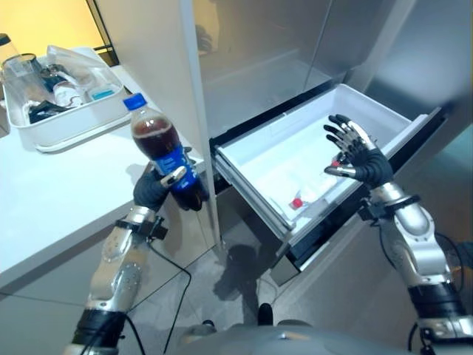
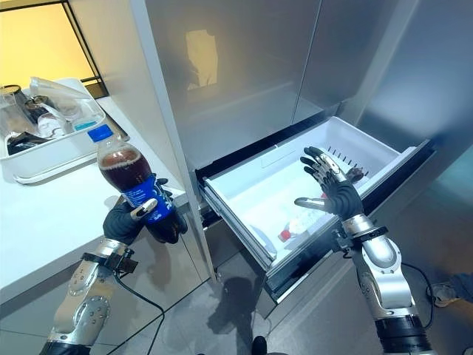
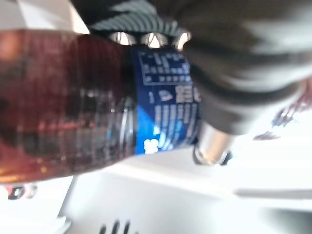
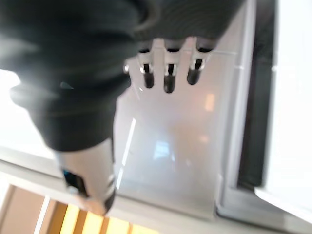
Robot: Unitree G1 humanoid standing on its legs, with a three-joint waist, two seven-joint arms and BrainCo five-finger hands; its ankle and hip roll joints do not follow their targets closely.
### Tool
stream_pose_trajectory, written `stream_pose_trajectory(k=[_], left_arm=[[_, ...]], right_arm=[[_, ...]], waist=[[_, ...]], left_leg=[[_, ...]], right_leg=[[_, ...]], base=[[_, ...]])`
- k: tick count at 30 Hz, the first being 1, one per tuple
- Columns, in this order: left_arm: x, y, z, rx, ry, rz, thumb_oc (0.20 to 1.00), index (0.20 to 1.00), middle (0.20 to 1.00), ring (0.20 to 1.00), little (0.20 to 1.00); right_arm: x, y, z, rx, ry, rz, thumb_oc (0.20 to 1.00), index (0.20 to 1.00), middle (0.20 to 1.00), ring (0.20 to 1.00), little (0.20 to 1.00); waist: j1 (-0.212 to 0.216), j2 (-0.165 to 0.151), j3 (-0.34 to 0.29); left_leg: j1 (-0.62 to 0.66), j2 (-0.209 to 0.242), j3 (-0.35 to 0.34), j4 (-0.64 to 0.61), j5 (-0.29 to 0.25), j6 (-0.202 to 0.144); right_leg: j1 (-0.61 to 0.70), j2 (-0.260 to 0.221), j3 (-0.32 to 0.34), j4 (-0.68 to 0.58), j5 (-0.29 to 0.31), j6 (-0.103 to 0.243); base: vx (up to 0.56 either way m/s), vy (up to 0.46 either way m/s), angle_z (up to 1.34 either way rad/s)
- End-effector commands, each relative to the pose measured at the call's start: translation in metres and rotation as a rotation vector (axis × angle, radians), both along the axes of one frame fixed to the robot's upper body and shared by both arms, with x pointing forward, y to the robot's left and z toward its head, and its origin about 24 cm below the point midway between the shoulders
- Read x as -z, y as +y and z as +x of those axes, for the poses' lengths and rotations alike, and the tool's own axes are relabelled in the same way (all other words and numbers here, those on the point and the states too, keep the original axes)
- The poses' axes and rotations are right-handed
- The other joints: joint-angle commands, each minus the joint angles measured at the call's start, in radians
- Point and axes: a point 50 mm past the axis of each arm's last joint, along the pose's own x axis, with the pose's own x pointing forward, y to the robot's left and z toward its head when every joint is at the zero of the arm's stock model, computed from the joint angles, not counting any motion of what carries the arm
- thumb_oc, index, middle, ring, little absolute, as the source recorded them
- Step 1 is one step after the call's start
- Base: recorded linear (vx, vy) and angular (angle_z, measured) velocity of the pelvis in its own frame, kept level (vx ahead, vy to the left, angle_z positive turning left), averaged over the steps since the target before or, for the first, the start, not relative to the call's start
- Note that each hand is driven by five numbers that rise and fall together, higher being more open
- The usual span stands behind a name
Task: Take the drinks into the refrigerator
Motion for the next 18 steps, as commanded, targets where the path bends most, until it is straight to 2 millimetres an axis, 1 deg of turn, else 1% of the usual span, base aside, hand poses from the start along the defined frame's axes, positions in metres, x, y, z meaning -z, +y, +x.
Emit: stream_pose_trajectory(k=[1, 4, 6, 7, 8, 9, 10, 11, 12, 14, 16, 17, 18], left_arm=[[-0.054, -0.033, -0.006, 0.296, -0.244, 0.018, 0.200, 0.200, 0.200, 0.200, 0.200], [-0.060, -0.043, -0.010, 0.428, -0.233, 0.086, 0.200, 0.200, 0.200, 0.200, 0.200], [-0.059, -0.052, -0.010, 0.506, -0.209, 0.107, 0.200, 0.200, 0.200, 0.200, 0.200], [-0.059, -0.052, -0.010, 0.506, -0.209, 0.107, 0.200, 0.200, 0.200, 0.200, 0.200], [-0.065, -0.060, -0.011, 0.580, -0.215, 0.157, 0.200, 0.200, 0.200, 0.200, 0.200], [-0.065, -0.060, -0.011, 0.580, -0.215, 0.157, 0.200, 0.200, 0.200, 0.200, 0.200], [-0.066, -0.066, -0.013, 0.642, -0.204, 0.178, 0.200, 0.200, 0.200, 0.200, 0.200], [-0.066, -0.066, -0.013, 0.642, -0.204, 0.178, 0.200, 0.200, 0.200, 0.200, 0.200], [-0.065, -0.071, -0.011, 0.674, -0.192, 0.190, 0.200, 0.200, 0.200, 0.200, 0.200], [-0.062, -0.076, -0.010, 0.702, -0.170, 0.192, 0.200, 0.200, 0.200, 0.200, 0.200], [-0.062, -0.077, -0.009, 0.704, -0.166, 0.202, 0.200, 0.200, 0.200, 0.200, 0.200], [-0.062, -0.077, -0.009, 0.704, -0.166, 0.202, 0.200, 0.200, 0.200, 0.200, 0.200], [-0.062, -0.078, -0.010, 0.712, -0.163, 0.201, 0.200, 0.200, 0.200, 0.200, 0.200]], right_arm=[[-0.031, 0.011, 0.016, -0.177, -0.038, 0.000, 1.000, 1.000, 1.000, 1.000, 1.000], [-0.036, 0.026, 0.019, -0.315, 0.005, -0.031, 1.000, 1.000, 1.000, 1.000, 1.000], [-0.036, 0.038, 0.021, -0.405, 0.046, -0.010, 1.000, 1.000, 1.000, 1.000, 1.000], [-0.036, 0.038, 0.021, -0.405, 0.046, -0.010, 1.000, 1.000, 1.000, 1.000, 1.000], [-0.039, 0.050, 0.022, -0.486, 0.075, -0.009, 1.000, 1.000, 1.000, 1.000, 1.000], [-0.039, 0.050, 0.022, -0.487, 0.075, -0.009, 1.000, 1.000, 1.000, 1.000, 1.000], [-0.039, 0.065, 0.020, -0.585, 0.109, 0.024, 1.000, 1.000, 1.000, 1.000, 1.000], [-0.039, 0.065, 0.020, -0.585, 0.109, 0.024, 1.000, 1.000, 1.000, 1.000, 1.000], [-0.043, 0.082, 0.016, -0.684, 0.124, 0.032, 1.000, 1.000, 1.000, 1.000, 1.000], [-0.047, 0.098, 0.013, -0.762, 0.121, 0.050, 1.000, 1.000, 1.000, 1.000, 1.000], [-0.053, 0.108, 0.010, -0.806, 0.103, 0.051, 1.000, 1.000, 1.000, 1.000, 1.000], [-0.053, 0.108, 0.010, -0.806, 0.103, 0.051, 1.000, 1.000, 1.000, 1.000, 1.000], [-0.054, 0.112, 0.009, -0.824, 0.101, 0.066, 1.000, 1.000, 1.000, 1.000, 1.000]], waist=[[0.027, -0.016, -0.051], [0.028, -0.020, -0.048], [0.028, -0.020, -0.048], [0.028, -0.020, -0.047], [0.028, -0.021, -0.046], [0.028, -0.021, -0.046], [0.030, -0.022, -0.046], [0.030, -0.022, -0.046], [0.032, -0.022, -0.046], [0.034, -0.021, -0.044], [0.036, -0.019, -0.044], [0.036, -0.019, -0.044], [0.037, -0.018, -0.043]], left_leg=[[0.038, -0.011, -0.032, 0.001, -0.083, 0.019], [0.038, -0.010, -0.030, 0.001, -0.077, 0.015], [0.038, -0.011, -0.030, 0.001, -0.074, 0.012], [0.038, -0.011, -0.030, 0.001, -0.074, 0.012], [0.037, -0.010, -0.030, 0.001, -0.071, 0.010], [0.037, -0.010, -0.031, 0.001, -0.071, 0.010], [0.038, -0.010, -0.031, 0.001, -0.069, 0.009], [0.038, -0.010, -0.031, 0.001, -0.069, 0.009], [0.037, -0.010, -0.032, 0.001, -0.067, 0.009], [0.036, -0.010, -0.031, 0.001, -0.065, 0.009], [0.035, -0.011, -0.032, 0.001, -0.063, 0.009], [0.035, -0.011, -0.032, 0.001, -0.063, 0.009], [0.034, -0.012, -0.033, 0.001, -0.063, 0.009]], right_leg=[[0.012, -0.041, -0.031, 0.129, -0.075, 0.091], [0.010, -0.041, -0.032, 0.130, -0.072, 0.093], [0.009, -0.041, -0.033, 0.132, -0.072, 0.093], [0.009, -0.041, -0.033, 0.132, -0.072, 0.093], [0.008, -0.042, -0.032, 0.134, -0.071, 0.095], [0.008, -0.042, -0.032, 0.134, -0.072, 0.095], [0.009, -0.043, -0.035, 0.134, -0.072, 0.097], [0.009, -0.043, -0.035, 0.134, -0.072, 0.097], [0.008, -0.043, -0.036, 0.135, -0.072, 0.097], [0.007, -0.044, -0.036, 0.137, -0.071, 0.098], [0.007, -0.044, -0.036, 0.136, -0.070, 0.099], [0.007, -0.044, -0.036, 0.136, -0.070, 0.099], [0.007, -0.045, -0.036, 0.135, -0.069, 0.099]], base=[[-0.03, -0.021, -0.02], [-0.03, -0.021, 0.00], [0.00, 0.000, 0.00], [-0.03, -0.016, 0.00], [0.00, 0.000, 0.00], [-0.03, -0.019, -0.02], [0.00, 0.000, 0.00], [0.00, 0.000, 0.00], [0.00, 0.000, 0.00], [-0.02, -0.005, 0.00], [0.00, 0.000, 0.00], [0.00, 0.000, 0.00], [0.00, 0.000, 0.00]])
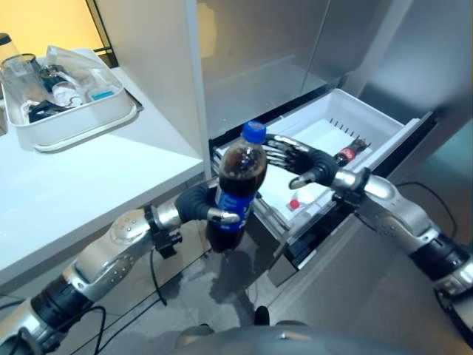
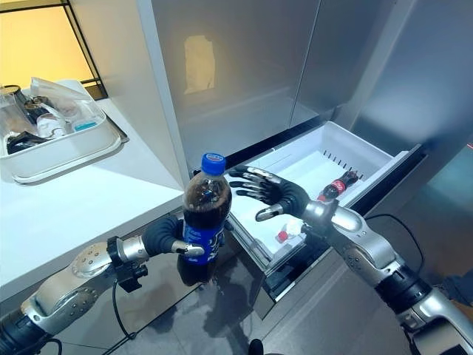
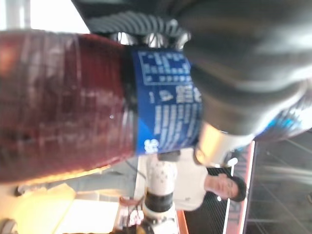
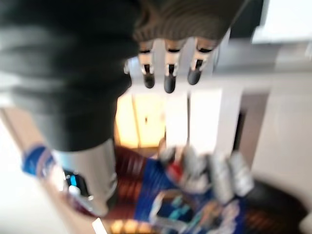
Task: Take the drinks into the refrigerator
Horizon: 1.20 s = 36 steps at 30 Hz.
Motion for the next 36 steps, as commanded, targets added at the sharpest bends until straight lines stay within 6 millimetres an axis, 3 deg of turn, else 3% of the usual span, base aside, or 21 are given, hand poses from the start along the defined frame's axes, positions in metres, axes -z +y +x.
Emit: stream_pose_trajectory(k=[1, 9, 19, 30, 31, 32, 34, 35, 36], left_arm=[[-0.043, -0.018, 0.002, 0.088, -0.153, -0.188, 0.200, 0.200, 0.200, 0.200, 0.200], [-0.038, -0.020, 0.006, 0.058, -0.135, -0.206, 0.200, 0.200, 0.200, 0.200, 0.200], [-0.037, -0.020, 0.007, 0.047, -0.135, -0.213, 0.200, 0.200, 0.200, 0.200, 0.200], [-0.038, -0.019, 0.005, 0.067, -0.130, -0.188, 0.200, 0.200, 0.200, 0.200, 0.200], [-0.039, -0.020, 0.005, 0.071, -0.133, -0.186, 0.200, 0.200, 0.200, 0.200, 0.200], [-0.040, -0.021, 0.005, 0.077, -0.136, -0.184, 0.200, 0.200, 0.200, 0.200, 0.200], [-0.040, -0.021, 0.005, 0.080, -0.138, -0.183, 0.200, 0.200, 0.200, 0.200, 0.200], [-0.041, -0.022, 0.005, 0.083, -0.141, -0.184, 0.200, 0.200, 0.200, 0.200, 0.200], [-0.041, -0.023, 0.005, 0.085, -0.143, -0.187, 0.200, 0.200, 0.200, 0.200, 0.200]], right_arm=[[-0.026, 0.013, -0.001, -0.067, -0.052, 0.115, 1.000, 1.000, 1.000, 1.000, 1.000], [-0.018, 0.040, -0.019, -0.196, 0.030, 0.216, 1.000, 1.000, 1.000, 1.000, 1.000], [-0.023, 0.056, -0.036, -0.321, 0.034, 0.228, 1.000, 1.000, 1.000, 1.000, 1.000], [-0.027, 0.050, -0.041, -0.340, -0.001, 0.146, 1.000, 1.000, 1.000, 1.000, 1.000], [-0.027, 0.050, -0.041, -0.342, 0.006, 0.143, 0.805, 0.805, 0.805, 0.805, 0.805], [-0.026, 0.050, -0.041, -0.347, 0.016, 0.139, 0.749, 0.749, 0.749, 0.749, 0.749], [-0.024, 0.050, -0.041, -0.348, 0.027, 0.137, 0.413, 0.413, 0.413, 0.413, 0.413], [-0.022, 0.050, -0.041, -0.349, 0.046, 0.133, 0.200, 0.200, 0.200, 0.200, 0.200], [-0.021, 0.050, -0.041, -0.352, 0.058, 0.139, 0.200, 0.200, 0.200, 0.200, 0.200]], waist=[[0.039, -0.002, -0.041], [0.042, 0.001, -0.037], [0.042, 0.003, -0.035], [0.039, 0.001, -0.038], [0.038, 0.001, -0.038], [0.038, 0.001, -0.038], [0.039, 0.001, -0.038], [0.038, 0.000, -0.037], [0.038, 0.000, -0.037]], left_leg=[[0.017, -0.010, -0.033, 0.001, -0.061, 0.009], [0.011, -0.010, -0.035, 0.001, -0.058, 0.012], [0.008, -0.011, -0.034, 0.001, -0.056, 0.013], [0.002, -0.009, -0.037, 0.001, -0.050, 0.009], [0.002, -0.009, -0.038, 0.001, -0.050, 0.009], [0.001, -0.009, -0.038, 0.001, -0.050, 0.009], [0.001, -0.009, -0.039, 0.001, -0.050, 0.009], [0.000, -0.010, -0.040, 0.001, -0.049, 0.008], [-0.001, -0.010, -0.041, 0.001, -0.050, 0.008]], right_leg=[[-0.007, -0.046, -0.037, 0.133, -0.070, 0.102], [-0.009, -0.048, -0.037, 0.132, -0.067, 0.102], [-0.013, -0.050, -0.036, 0.133, -0.064, 0.101], [-0.013, -0.050, -0.038, 0.130, -0.060, 0.102], [-0.014, -0.050, -0.039, 0.130, -0.060, 0.101], [-0.014, -0.050, -0.039, 0.130, -0.060, 0.101], [-0.014, -0.050, -0.039, 0.130, -0.060, 0.101], [-0.014, -0.050, -0.041, 0.129, -0.059, 0.101], [-0.014, -0.051, -0.042, 0.129, -0.059, 0.101]], base=[[0.00, 0.000, 0.00], [0.00, 0.000, 0.00], [0.00, 0.000, 0.00], [0.00, 0.000, 0.00], [0.00, 0.000, 0.00], [0.00, 0.000, 0.00], [0.00, 0.000, 0.00], [0.00, 0.000, 0.00], [0.00, 0.000, 0.00]])
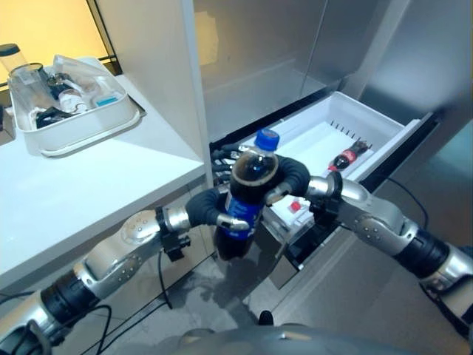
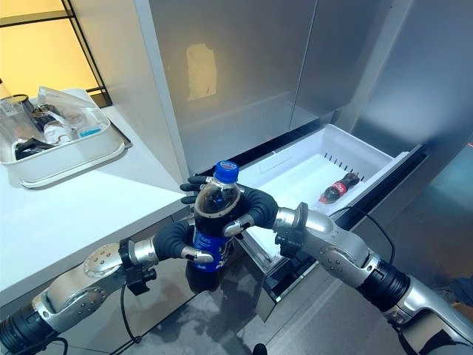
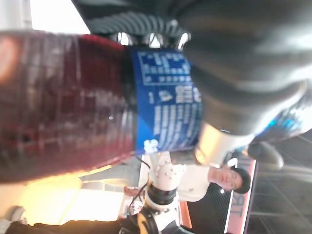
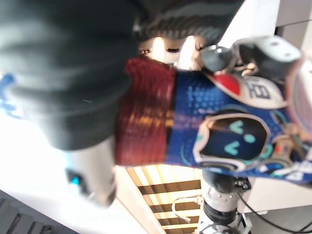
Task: Take the drinks into the refrigerator
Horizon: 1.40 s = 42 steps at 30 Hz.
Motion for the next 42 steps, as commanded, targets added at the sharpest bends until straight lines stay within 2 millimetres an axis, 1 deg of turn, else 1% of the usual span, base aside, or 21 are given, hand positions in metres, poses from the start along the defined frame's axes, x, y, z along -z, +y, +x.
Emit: stream_pose_trajectory(k=[1, 6, 26, 27, 28, 29, 33, 42], left_arm=[[-0.051, -0.019, 0.009, 0.064, -0.206, -0.183, 0.200, 0.200, 0.200, 0.200, 0.200], [-0.052, -0.019, 0.010, 0.057, -0.209, -0.186, 0.200, 0.200, 0.200, 0.200, 0.200], [-0.047, -0.022, 0.011, 0.038, -0.197, -0.197, 0.200, 0.200, 0.200, 0.200, 0.200], [-0.046, -0.022, 0.011, 0.034, -0.188, -0.203, 0.213, 0.213, 0.213, 0.213, 0.213], [-0.044, -0.023, 0.011, 0.026, -0.176, -0.211, 0.765, 0.765, 0.765, 0.765, 0.765], [-0.043, -0.023, 0.011, 0.023, -0.171, -0.213, 1.000, 1.000, 1.000, 1.000, 1.000], [-0.038, -0.023, 0.011, 0.015, -0.133, -0.221, 1.000, 1.000, 1.000, 1.000, 1.000], [-0.031, -0.020, 0.007, 0.026, -0.082, -0.197, 1.000, 1.000, 1.000, 1.000, 1.000]], right_arm=[[-0.022, 0.027, -0.023, -0.217, -0.021, 0.093, 0.200, 0.200, 0.200, 0.200, 0.200], [-0.016, 0.026, -0.022, -0.206, 0.028, 0.102, 0.200, 0.200, 0.200, 0.200, 0.200], [-0.007, 0.030, -0.022, -0.184, 0.110, 0.167, 0.200, 0.200, 0.200, 0.200, 0.200], [-0.006, 0.031, -0.022, -0.177, 0.127, 0.183, 0.200, 0.200, 0.200, 0.200, 0.200], [-0.003, 0.030, -0.020, -0.157, 0.149, 0.202, 0.200, 0.200, 0.200, 0.200, 0.200], [-0.001, 0.030, -0.019, -0.143, 0.161, 0.213, 0.200, 0.200, 0.200, 0.200, 0.200], [0.003, 0.026, -0.013, -0.079, 0.200, 0.256, 0.200, 0.200, 0.200, 0.200, 0.200], [0.010, 0.018, -0.007, -0.017, 0.230, 0.255, 0.200, 0.200, 0.200, 0.200, 0.200]], waist=[[0.037, -0.024, -0.020], [0.036, -0.021, -0.017], [0.035, -0.017, -0.015], [0.035, -0.017, -0.015], [0.035, -0.017, -0.014], [0.036, -0.017, -0.014], [0.035, -0.017, -0.014], [0.038, -0.018, -0.015]], left_leg=[[-0.007, -0.009, -0.042, 0.001, -0.050, 0.008], [-0.010, -0.009, -0.044, 0.001, -0.048, 0.008], [-0.012, -0.007, -0.045, 0.001, -0.050, 0.010], [-0.012, -0.007, -0.045, 0.001, -0.050, 0.010], [-0.012, -0.007, -0.045, 0.001, -0.050, 0.010], [-0.012, -0.007, -0.045, 0.001, -0.050, 0.010], [-0.012, -0.007, -0.046, 0.001, -0.050, 0.011], [-0.013, -0.005, -0.048, 0.001, -0.049, 0.010]], right_leg=[[-0.018, -0.050, -0.043, 0.129, -0.059, 0.102], [-0.017, -0.052, -0.047, 0.126, -0.058, 0.102], [-0.019, -0.052, -0.046, 0.125, -0.059, 0.102], [-0.020, -0.052, -0.046, 0.125, -0.059, 0.102], [-0.019, -0.052, -0.045, 0.125, -0.059, 0.102], [-0.020, -0.051, -0.044, 0.125, -0.059, 0.101], [-0.019, -0.051, -0.044, 0.124, -0.058, 0.101], [-0.018, -0.050, -0.045, 0.122, -0.060, 0.100]], base=[[0.00, 0.000, 0.00], [0.00, 0.000, 0.00], [0.00, 0.000, 0.00], [0.00, 0.000, 0.00], [0.00, 0.000, 0.00], [0.00, 0.000, 0.00], [0.00, 0.000, 0.00], [0.00, 0.000, 0.00]])
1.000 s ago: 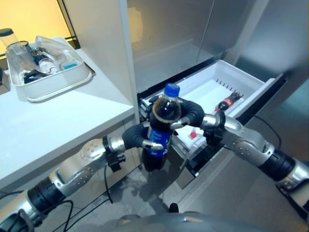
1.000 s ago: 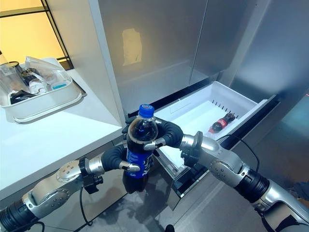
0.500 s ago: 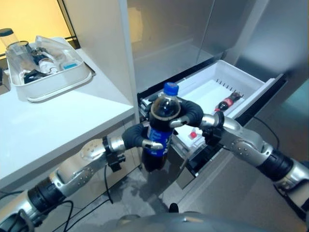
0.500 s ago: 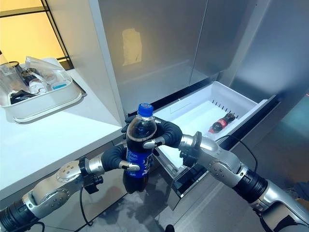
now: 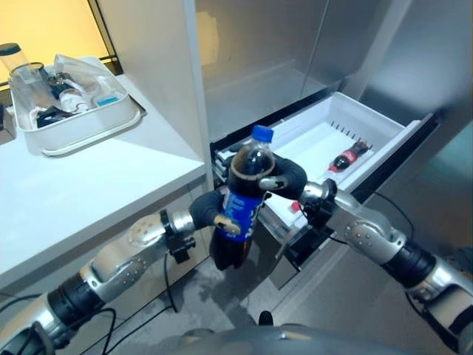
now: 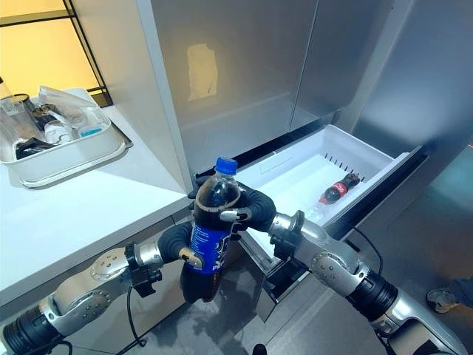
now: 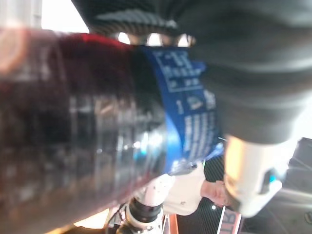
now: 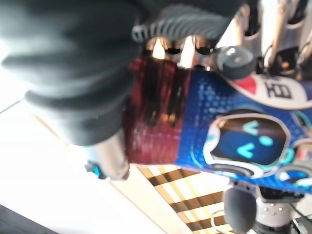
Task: Take the drinks into the refrigerator
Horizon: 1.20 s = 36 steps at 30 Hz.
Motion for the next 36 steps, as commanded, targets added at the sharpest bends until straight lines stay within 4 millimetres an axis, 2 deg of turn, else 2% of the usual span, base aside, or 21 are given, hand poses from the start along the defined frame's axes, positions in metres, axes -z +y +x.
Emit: stream_pose_trajectory(k=[1, 7, 15, 24, 29, 30, 32, 34, 35, 36], left_arm=[[-0.038, -0.014, 0.008, 0.049, -0.149, -0.167, 1.000, 1.000, 1.000, 1.000, 1.000], [-0.037, -0.014, 0.008, 0.054, -0.143, -0.154, 1.000, 1.000, 1.000, 1.000, 1.000], [-0.032, -0.007, 0.005, 0.021, -0.116, -0.150, 1.000, 1.000, 1.000, 1.000, 1.000], [-0.022, 0.014, 0.003, -0.094, -0.067, -0.151, 1.000, 1.000, 1.000, 1.000, 1.000], [-0.017, 0.021, 0.003, -0.138, -0.052, -0.156, 1.000, 1.000, 1.000, 1.000, 1.000], [-0.017, 0.022, 0.003, -0.138, -0.053, -0.155, 1.000, 1.000, 1.000, 1.000, 1.000], [-0.014, 0.024, 0.002, -0.153, -0.043, -0.162, 1.000, 1.000, 1.000, 1.000, 1.000], [-0.013, 0.027, 0.001, -0.164, -0.039, -0.160, 1.000, 1.000, 1.000, 1.000, 1.000], [-0.013, 0.027, 0.001, -0.164, -0.039, -0.160, 1.000, 1.000, 1.000, 1.000, 1.000], [-0.010, 0.029, 0.000, -0.180, -0.025, -0.166, 1.000, 1.000, 1.000, 1.000, 1.000]], right_arm=[[-0.007, 0.011, -0.007, -0.062, 0.037, 0.113, 0.200, 0.200, 0.200, 0.200, 0.200], [-0.006, 0.006, -0.001, -0.018, 0.045, 0.113, 0.200, 0.200, 0.200, 0.200, 0.200], [-0.009, -0.013, 0.021, 0.157, 0.035, 0.156, 0.200, 0.200, 0.200, 0.200, 0.200], [-0.015, -0.075, 0.061, 0.586, 0.044, 0.286, 0.200, 0.200, 0.200, 0.200, 0.200], [-0.011, -0.105, 0.073, 0.776, 0.065, 0.335, 0.200, 0.200, 0.200, 0.200, 0.200], [-0.011, -0.105, 0.073, 0.776, 0.065, 0.335, 0.200, 0.200, 0.200, 0.200, 0.200], [-0.010, -0.121, 0.079, 0.859, 0.071, 0.342, 0.200, 0.200, 0.200, 0.200, 0.200], [-0.013, -0.134, 0.083, 0.919, 0.072, 0.353, 0.200, 0.200, 0.200, 0.200, 0.200], [-0.013, -0.134, 0.083, 0.919, 0.071, 0.353, 0.200, 0.200, 0.200, 0.200, 0.200], [-0.016, -0.144, 0.084, 0.963, 0.066, 0.379, 0.200, 0.200, 0.200, 0.200, 0.200]], waist=[[0.040, -0.015, -0.013], [0.041, -0.015, -0.013], [0.046, -0.014, -0.017], [0.059, -0.013, -0.019], [0.062, -0.012, -0.021], [0.062, -0.012, -0.021], [0.065, -0.013, -0.021], [0.066, -0.013, -0.019], [0.066, -0.013, -0.019], [0.068, -0.013, -0.018]], left_leg=[[-0.012, -0.006, -0.047, 0.001, -0.049, 0.010], [-0.012, -0.006, -0.049, 0.001, -0.050, 0.010], [-0.011, -0.005, -0.047, 0.001, -0.051, 0.010], [-0.008, -0.005, -0.044, 0.001, -0.054, 0.012], [-0.006, -0.007, -0.043, 0.001, -0.057, 0.014], [-0.006, -0.007, -0.043, 0.001, -0.058, 0.014], [-0.005, -0.007, -0.044, 0.001, -0.058, 0.014], [-0.005, -0.007, -0.044, 0.001, -0.059, 0.014], [-0.005, -0.007, -0.044, 0.001, -0.059, 0.014], [-0.005, -0.007, -0.044, 0.001, -0.059, 0.014]], right_leg=[[-0.017, -0.049, -0.044, 0.121, -0.060, 0.100], [-0.016, -0.050, -0.046, 0.119, -0.059, 0.101], [-0.015, -0.050, -0.049, 0.118, -0.058, 0.101], [-0.013, -0.047, -0.048, 0.117, -0.056, 0.100], [-0.013, -0.046, -0.045, 0.118, -0.057, 0.100], [-0.013, -0.046, -0.045, 0.118, -0.057, 0.100], [-0.012, -0.045, -0.045, 0.117, -0.057, 0.100], [-0.013, -0.044, -0.044, 0.118, -0.057, 0.099], [-0.013, -0.044, -0.044, 0.118, -0.057, 0.099], [-0.013, -0.043, -0.042, 0.117, -0.058, 0.099]], base=[[0.00, 0.000, 0.00], [0.00, 0.000, 0.00], [0.00, 0.000, 0.00], [0.00, 0.000, 0.00], [0.00, 0.000, 0.00], [0.00, 0.000, 0.00], [0.00, 0.000, 0.00], [0.00, 0.000, 0.00], [0.00, 0.000, 0.00], [0.00, 0.000, 0.00]])
